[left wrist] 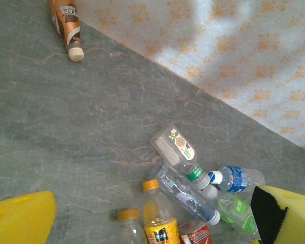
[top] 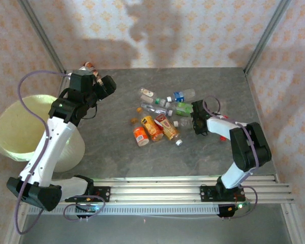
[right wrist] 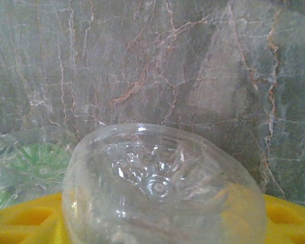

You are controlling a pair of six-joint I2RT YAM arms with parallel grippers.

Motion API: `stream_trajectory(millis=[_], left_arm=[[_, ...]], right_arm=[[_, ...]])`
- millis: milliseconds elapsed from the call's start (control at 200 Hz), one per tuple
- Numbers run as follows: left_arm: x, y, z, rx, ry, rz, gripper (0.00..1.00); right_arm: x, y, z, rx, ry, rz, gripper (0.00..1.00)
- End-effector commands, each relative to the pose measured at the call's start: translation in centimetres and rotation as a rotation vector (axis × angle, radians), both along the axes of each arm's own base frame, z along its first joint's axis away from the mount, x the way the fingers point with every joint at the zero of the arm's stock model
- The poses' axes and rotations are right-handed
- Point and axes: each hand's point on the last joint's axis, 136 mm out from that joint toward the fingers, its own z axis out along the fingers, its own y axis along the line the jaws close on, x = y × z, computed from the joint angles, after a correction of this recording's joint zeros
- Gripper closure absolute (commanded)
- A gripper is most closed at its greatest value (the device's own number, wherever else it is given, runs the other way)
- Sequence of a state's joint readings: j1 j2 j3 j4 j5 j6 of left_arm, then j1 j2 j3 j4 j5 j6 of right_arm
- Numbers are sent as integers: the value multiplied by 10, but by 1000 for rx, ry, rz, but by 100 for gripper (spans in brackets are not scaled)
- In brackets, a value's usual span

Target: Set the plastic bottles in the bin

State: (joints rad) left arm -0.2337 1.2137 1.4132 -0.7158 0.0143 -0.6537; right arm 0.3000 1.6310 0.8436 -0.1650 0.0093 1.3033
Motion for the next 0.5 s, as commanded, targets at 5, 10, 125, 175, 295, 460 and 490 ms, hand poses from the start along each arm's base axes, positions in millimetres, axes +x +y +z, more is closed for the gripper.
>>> stream_trajectory(millis=[5, 10, 125, 175, 295, 460, 490], left_arm=[[6, -1, -6, 24, 3, -19, 0], [6, -1, -7, 23, 5, -21, 0], [11, -13, -11, 7, 21, -83, 0], [12, -19, -13, -6, 31, -113, 0], [15, -29, -11, -32, 55, -156, 0], [21, -38, -10, -86, 36, -165, 0], [22, -44, -11, -97, 35, -188, 0]], right_arm=[[16, -6, 28, -41, -130, 18, 40], [16, -6, 28, -41, -131, 19, 40], [14, -8, 32, -51, -145, 23, 44], [13, -9, 35, -61, -157, 29, 46], [20, -6, 65, -118, -243, 137, 50], [25, 1, 123, -230, -379, 318, 51], [25, 3, 131, -234, -397, 342, 51]])
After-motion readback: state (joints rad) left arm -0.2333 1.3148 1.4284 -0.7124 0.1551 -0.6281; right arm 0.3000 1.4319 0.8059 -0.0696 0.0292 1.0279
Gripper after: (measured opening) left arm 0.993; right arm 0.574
